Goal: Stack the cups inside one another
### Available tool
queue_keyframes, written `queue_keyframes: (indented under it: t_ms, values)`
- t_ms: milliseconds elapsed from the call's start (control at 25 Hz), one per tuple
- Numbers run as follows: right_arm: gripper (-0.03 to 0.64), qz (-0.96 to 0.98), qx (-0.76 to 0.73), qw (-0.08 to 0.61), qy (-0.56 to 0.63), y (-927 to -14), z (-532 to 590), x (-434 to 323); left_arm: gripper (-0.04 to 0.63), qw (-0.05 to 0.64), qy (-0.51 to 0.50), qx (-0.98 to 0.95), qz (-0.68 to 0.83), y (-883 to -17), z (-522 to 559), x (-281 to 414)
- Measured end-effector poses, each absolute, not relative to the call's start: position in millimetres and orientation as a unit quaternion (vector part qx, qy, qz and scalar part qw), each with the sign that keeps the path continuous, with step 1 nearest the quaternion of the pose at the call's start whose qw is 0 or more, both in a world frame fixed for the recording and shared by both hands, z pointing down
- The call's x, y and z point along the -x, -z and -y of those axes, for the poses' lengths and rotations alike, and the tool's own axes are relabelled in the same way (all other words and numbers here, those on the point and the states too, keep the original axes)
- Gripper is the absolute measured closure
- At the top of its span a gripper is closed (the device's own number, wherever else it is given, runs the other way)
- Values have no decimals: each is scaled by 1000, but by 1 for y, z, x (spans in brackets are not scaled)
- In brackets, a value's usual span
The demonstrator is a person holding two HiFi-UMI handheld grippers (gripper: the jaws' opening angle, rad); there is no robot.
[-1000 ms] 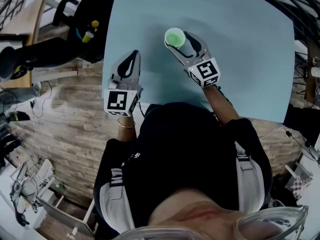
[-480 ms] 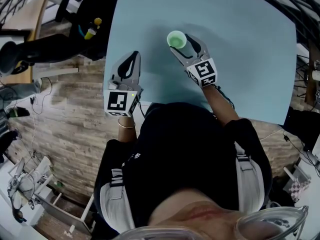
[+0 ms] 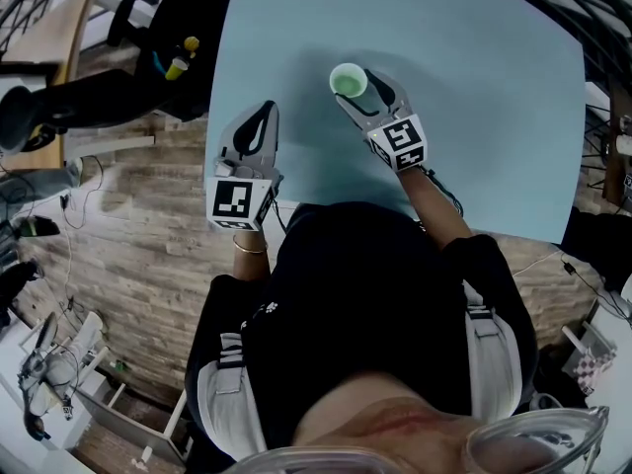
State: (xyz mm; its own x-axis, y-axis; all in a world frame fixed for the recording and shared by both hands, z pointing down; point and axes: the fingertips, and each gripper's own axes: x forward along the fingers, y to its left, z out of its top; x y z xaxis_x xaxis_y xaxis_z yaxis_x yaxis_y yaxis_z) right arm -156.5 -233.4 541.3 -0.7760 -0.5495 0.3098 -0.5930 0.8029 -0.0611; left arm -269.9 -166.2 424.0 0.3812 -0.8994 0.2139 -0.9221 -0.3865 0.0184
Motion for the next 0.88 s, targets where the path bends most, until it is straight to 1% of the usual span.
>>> queue_keyframes:
  t_ms: [320,400,560,680,800,880]
  values:
    - [305,940,-316,100,-85,-522,237,147,603,64,-81,-834,542,-422,175,260]
    - [317,940,-322,83,-82,-510,238,141,603,64,-80,-836,539,-422,177,257]
    - [400,939,-334,45,-68,-481,241,129,603,60,-80,-838,536,-419,183,252]
    - [477,938,-340,15,-64,-461,241,118,603,57,-80,-842,531,-417,186,245]
    - [604,936,-344,-12,-71,-445,240,106,603,57,-79,-846,525,-416,188,237]
    - [606,935,-346,-19,-75,-439,239,99,603,57,-79,-849,520,-417,189,232]
